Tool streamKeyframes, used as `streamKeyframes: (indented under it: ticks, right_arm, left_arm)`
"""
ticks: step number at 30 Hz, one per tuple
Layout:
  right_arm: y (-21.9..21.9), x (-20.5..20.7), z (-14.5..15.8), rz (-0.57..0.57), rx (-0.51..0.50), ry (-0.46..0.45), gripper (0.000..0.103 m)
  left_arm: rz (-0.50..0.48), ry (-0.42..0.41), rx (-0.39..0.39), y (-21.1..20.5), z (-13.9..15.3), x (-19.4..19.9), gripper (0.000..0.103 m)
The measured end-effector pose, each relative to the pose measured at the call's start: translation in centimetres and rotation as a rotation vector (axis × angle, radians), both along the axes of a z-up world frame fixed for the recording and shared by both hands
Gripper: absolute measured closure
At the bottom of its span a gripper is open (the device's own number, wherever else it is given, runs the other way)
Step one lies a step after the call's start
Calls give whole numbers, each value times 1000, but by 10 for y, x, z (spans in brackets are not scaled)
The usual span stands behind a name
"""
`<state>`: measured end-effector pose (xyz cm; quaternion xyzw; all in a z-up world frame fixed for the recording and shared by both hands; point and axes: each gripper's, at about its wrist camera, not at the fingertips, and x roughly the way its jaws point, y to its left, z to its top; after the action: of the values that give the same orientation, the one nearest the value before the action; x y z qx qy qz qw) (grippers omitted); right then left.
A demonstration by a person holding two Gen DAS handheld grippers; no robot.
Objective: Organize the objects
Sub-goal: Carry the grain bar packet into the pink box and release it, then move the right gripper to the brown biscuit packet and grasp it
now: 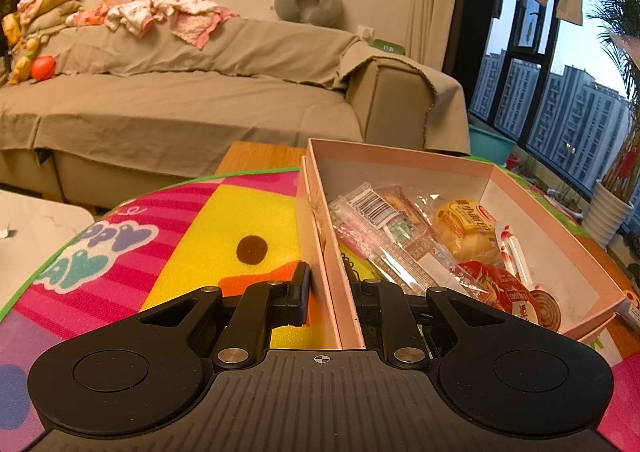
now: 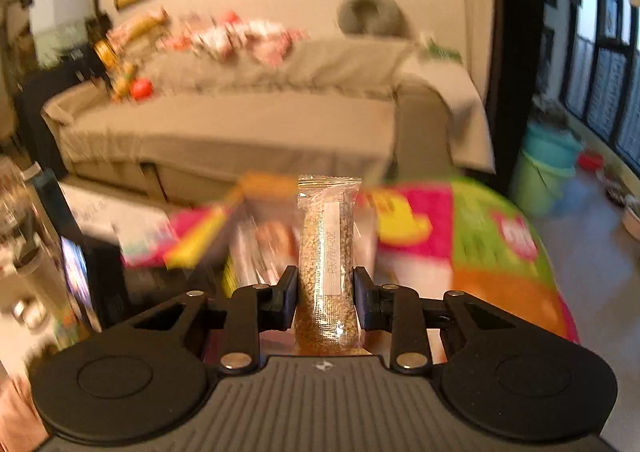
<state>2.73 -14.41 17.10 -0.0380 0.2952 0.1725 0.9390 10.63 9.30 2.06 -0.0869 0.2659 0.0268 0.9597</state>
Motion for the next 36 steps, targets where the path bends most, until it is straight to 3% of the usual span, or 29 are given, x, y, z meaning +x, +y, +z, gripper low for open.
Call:
streamKeyframes:
  ticks: [4, 11, 16, 18, 27, 36]
  right_arm:
    - [25, 34, 10, 31, 15, -14, 75]
    - [53, 89, -17, 12, -5, 55, 75]
    - [47, 98, -32, -12, 27, 100, 68]
    - [42, 94, -33, -14, 25, 96, 60]
    - [-13, 68, -46, -102, -32, 77, 41]
    - [-111, 44, -87, -314, -101, 143, 20]
  left_arm:
    - [0, 0, 0, 0, 0, 0, 86]
    - [0, 0, 0, 0, 0, 0, 86]
    - [0, 0, 1, 0, 0, 0, 86]
    - [0, 0, 0, 0, 0, 0, 86]
    - [0, 0, 0, 0, 0, 0, 86]
    - [1, 0, 0, 0, 1, 0, 86]
